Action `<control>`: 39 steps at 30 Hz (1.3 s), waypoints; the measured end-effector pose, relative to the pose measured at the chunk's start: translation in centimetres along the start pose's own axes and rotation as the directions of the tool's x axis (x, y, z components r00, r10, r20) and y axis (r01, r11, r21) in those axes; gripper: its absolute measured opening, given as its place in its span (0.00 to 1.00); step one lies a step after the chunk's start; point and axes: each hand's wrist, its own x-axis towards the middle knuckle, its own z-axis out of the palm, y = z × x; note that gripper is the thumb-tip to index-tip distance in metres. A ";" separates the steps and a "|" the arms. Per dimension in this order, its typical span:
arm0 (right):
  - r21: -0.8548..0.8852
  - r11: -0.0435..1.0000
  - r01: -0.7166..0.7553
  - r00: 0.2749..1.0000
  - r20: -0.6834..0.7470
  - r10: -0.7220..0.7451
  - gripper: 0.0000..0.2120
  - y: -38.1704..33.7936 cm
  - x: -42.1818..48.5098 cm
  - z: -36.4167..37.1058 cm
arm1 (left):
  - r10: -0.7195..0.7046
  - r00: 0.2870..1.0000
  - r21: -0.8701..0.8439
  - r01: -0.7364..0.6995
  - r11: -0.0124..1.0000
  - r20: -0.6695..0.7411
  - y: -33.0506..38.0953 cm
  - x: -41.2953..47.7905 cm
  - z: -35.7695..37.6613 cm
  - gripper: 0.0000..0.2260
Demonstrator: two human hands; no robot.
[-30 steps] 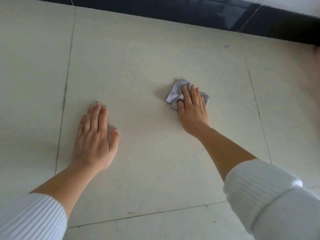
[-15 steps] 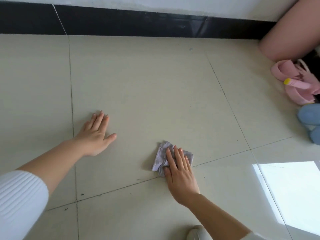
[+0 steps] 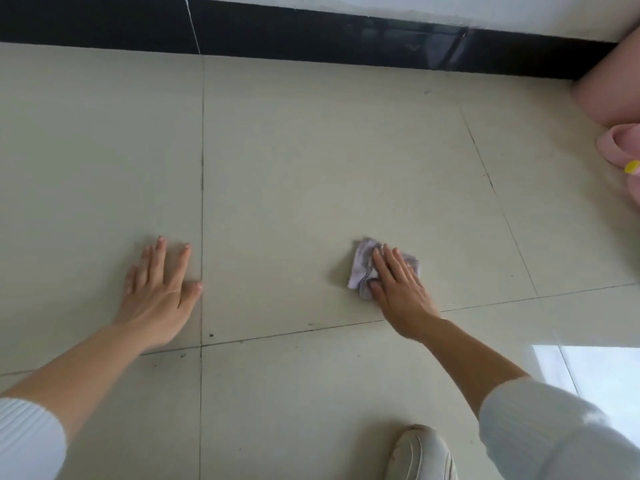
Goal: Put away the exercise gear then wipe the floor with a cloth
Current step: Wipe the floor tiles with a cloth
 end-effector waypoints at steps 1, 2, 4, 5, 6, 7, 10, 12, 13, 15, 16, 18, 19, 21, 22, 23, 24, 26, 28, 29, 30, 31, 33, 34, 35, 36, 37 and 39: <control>0.048 0.995 -0.087 0.995 -0.038 0.089 0.27 -0.9 0.9 0.2 | -0.039 0.999 -0.014 0.039 0.999 -0.006 -1.0 -0.6 0.1 0.30; 0.082 0.984 -0.158 0.985 -0.061 0.163 0.27 -2.2 1.5 0.6 | -0.076 0.997 -0.025 0.076 0.997 -0.008 -1.9 -1.3 0.2 0.30; 0.105 0.972 -0.208 0.973 -0.081 0.217 0.27 -5.0 1.2 1.6 | -0.118 0.993 -0.033 0.118 0.993 -0.010 -2.8 -2.2 0.4 0.30; 0.093 0.982 -0.162 0.983 -0.075 0.169 0.27 -6.5 0.4 2.1 | -0.123 0.992 -0.037 0.123 0.992 -0.012 -2.9 -2.3 0.5 0.30; 0.079 0.993 -0.083 0.995 -0.046 0.087 0.27 -7.8 -0.7 2.8 | -0.126 0.992 -0.045 0.125 0.991 -0.009 -2.9 -2.3 0.6 0.30; 0.073 0.997 -0.002 1.000 -0.015 0.003 0.27 -8.8 -1.9 3.4 | -0.130 0.992 -0.057 0.129 0.990 -0.005 -2.7 -2.2 0.7 0.30; -0.056 0.964 0.259 0.966 0.025 -0.258 0.27 -10.7 -6.4 5.7 | -0.149 0.989 -0.076 0.148 0.986 -0.001 -2.2 -1.9 0.9 0.29; -0.161 0.887 0.433 0.901 0.102 -0.421 0.28 -10.8 -9.4 7.1 | -0.152 0.988 -0.081 0.151 0.985 -0.008 -2.3 -1.8 0.9 0.29; -0.188 0.842 0.506 0.861 0.164 -0.481 0.29 -10.3 -10.1 7.3 | -0.153 0.988 -0.083 0.152 0.985 -0.013 -2.3 -1.8 0.8 0.29; -0.243 0.734 0.634 0.771 0.273 -0.576 0.29 -8.3 -9.6 6.6 | -0.148 0.989 -0.091 0.146 0.985 -0.018 -2.3 -1.9 0.8 0.30; -0.276 0.691 0.668 0.743 0.303 -0.597 0.29 -7.0 -8.7 6.2 | -0.145 0.989 -0.095 0.142 0.985 -0.021 -2.3 -1.9 0.8 0.30; -0.346 0.700 0.625 0.781 0.291 -0.553 0.27 -4.6 -6.2 4.8 | -0.145 0.989 -0.101 0.142 0.985 -0.024 -2.2 -1.9 0.9 0.30; -0.372 0.741 0.558 0.829 0.269 -0.490 0.27 -3.8 -5.1 3.7 | -0.146 0.989 -0.104 0.143 0.984 -0.024 -2.2 -1.9 0.8 0.30; -0.405 0.819 0.406 0.914 0.167 -0.371 0.28 -2.1 -3.4 1.9 | -0.147 0.989 -0.114 0.143 0.983 -0.021 -2.2 -2.1 0.7 0.30; -0.361 0.883 0.301 0.954 0.102 -0.283 0.28 -1.2 -2.8 1.2 | -0.142 0.990 -0.119 0.139 0.983 -0.017 -2.2 -2.2 0.7 0.30; -0.286 0.944 0.165 0.986 0.042 -0.159 0.27 -0.6 -2.5 0.6 | -0.135 0.991 -0.123 0.132 0.984 -0.012 -2.3 -2.4 0.7 0.30; -0.202 0.979 0.036 0.999 -0.007 -0.038 0.27 -0.5 -2.3 0.5 | -0.128 0.992 -0.124 0.126 0.984 -0.007 -2.4 -2.5 0.7 0.30; -0.072 0.988 -0.140 0.989 -0.064 0.135 0.27 -1.7 -2.5 1.2 | -0.117 0.993 -0.117 0.117 0.986 0.005 -2.7 -2.6 0.7 0.30; -0.012 0.982 -0.188 0.981 -0.045 0.188 0.29 -3.9 -3.7 2.7 | -0.114 0.994 -0.110 0.114 0.987 0.005 -2.9 -2.6 0.8 0.31; -0.003 0.989 -0.150 0.988 -0.021 0.150 0.30 -5.3 -4.7 3.4 | -0.114 0.993 -0.110 0.114 0.987 0.003 -2.9 -2.5 0.9 0.31; -0.009 0.996 -0.083 0.997 0.001 0.083 0.30 -6.6 -5.6 4.2 | -0.113 0.994 -0.111 0.112 0.987 0.002 -2.9 -2.5 0.9 0.31; -0.057 0.998 -0.001 1.000 0.022 0.002 0.30 -7.8 -6.6 4.9 | -0.110 0.994 -0.111 0.110 0.988 0.001 -2.9 -2.5 0.9 0.31; -0.180 0.961 0.210 0.977 0.020 -0.210 0.29 -10.2 -8.6 6.2 | -0.108 0.994 -0.111 0.107 0.988 0.002 -2.9 -2.5 0.9 0.31; -0.185 0.925 0.333 0.943 0.057 -0.328 0.28 -11.1 -9.2 6.8 | -0.107 0.994 -0.110 0.107 0.988 0.001 -2.9 -2.5 1.0 0.31; -0.182 0.872 0.454 0.891 0.115 -0.440 0.28 -11.8 -9.1 7.0 | -0.107 0.994 -0.106 0.106 0.989 -0.003 -2.9 -2.5 0.9 0.31; -0.189 0.793 0.579 0.814 0.192 -0.548 0.27 -11.9 -8.0 6.7 | -0.106 0.994 -0.101 0.105 0.989 -0.005 -3.0 -2.5 0.8 0.31; -0.215 0.686 0.696 0.717 0.269 -0.643 0.27 -11.6 -6.3 6.3 | -0.102 0.995 -0.095 0.102 0.990 -0.003 -3.0 -2.5 0.8 0.31; -0.277 0.481 0.832 0.554 0.370 -0.746 0.26 -10.6 -1.7 4.9 | -0.084 0.996 -0.082 0.084 0.993 -0.004 -3.2 -2.7 0.7 0.31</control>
